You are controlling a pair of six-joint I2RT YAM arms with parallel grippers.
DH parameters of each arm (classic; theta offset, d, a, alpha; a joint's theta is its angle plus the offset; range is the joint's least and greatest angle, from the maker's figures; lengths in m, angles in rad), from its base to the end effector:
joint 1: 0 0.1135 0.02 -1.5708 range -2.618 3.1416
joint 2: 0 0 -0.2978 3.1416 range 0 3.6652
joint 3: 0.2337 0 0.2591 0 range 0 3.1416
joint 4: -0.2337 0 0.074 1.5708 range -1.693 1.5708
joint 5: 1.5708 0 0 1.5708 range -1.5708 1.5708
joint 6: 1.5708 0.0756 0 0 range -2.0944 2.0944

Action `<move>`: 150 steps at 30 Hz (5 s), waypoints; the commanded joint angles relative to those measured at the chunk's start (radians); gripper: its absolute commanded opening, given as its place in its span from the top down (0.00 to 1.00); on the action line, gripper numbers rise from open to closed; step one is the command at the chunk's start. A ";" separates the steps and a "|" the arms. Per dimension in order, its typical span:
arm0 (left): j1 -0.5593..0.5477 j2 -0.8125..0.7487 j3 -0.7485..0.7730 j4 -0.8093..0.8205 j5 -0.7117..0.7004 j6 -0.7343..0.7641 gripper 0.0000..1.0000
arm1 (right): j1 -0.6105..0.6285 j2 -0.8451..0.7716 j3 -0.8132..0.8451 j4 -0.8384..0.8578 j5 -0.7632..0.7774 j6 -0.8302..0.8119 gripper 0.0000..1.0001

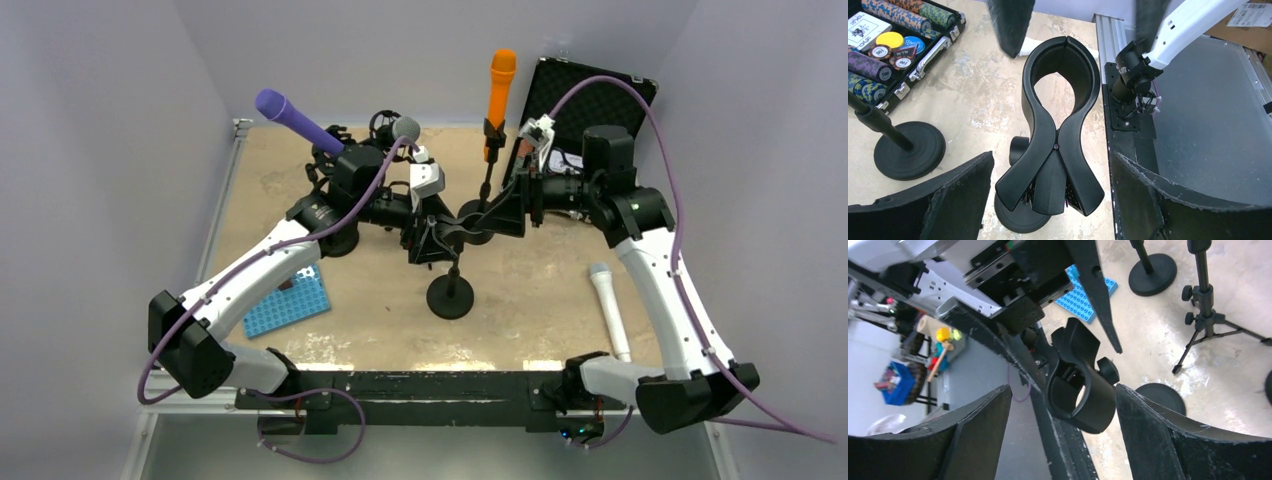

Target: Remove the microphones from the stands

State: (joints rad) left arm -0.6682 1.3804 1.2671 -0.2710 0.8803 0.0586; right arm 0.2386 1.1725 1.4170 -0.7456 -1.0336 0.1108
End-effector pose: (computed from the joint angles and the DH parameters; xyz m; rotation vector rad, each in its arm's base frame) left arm 0.2261 -0.2528 0.3912 1.2515 1.5768 -1.2502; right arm 0.2114 0.1183 0.4531 -0.7701 1.8806 1.2762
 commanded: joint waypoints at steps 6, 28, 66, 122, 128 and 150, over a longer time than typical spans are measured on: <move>0.003 -0.046 0.047 0.050 0.032 -0.050 0.12 | 0.042 0.079 -0.009 0.146 0.036 0.194 0.26; 0.065 -0.055 0.001 0.184 -0.127 -0.466 0.04 | 0.061 0.114 -0.127 0.104 -0.017 0.131 0.33; 0.067 -0.012 -0.212 0.147 -0.236 -0.290 0.10 | 0.059 0.183 -0.215 0.068 0.151 0.072 0.46; 0.068 -0.307 0.232 -0.436 -0.196 0.197 0.03 | 0.302 0.218 0.297 -0.511 0.363 -0.952 0.14; 0.076 -0.427 0.117 -0.364 -0.218 0.185 0.03 | 0.372 0.315 0.348 -0.530 0.511 -0.944 0.16; 0.281 -0.528 0.010 -0.246 -0.186 0.033 0.02 | 0.491 0.462 0.322 -0.544 0.626 -0.812 0.46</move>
State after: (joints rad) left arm -0.3985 0.8478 1.2655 -0.5529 0.6907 0.1047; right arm 0.7139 1.6619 1.7542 -1.3506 -0.4469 -0.7525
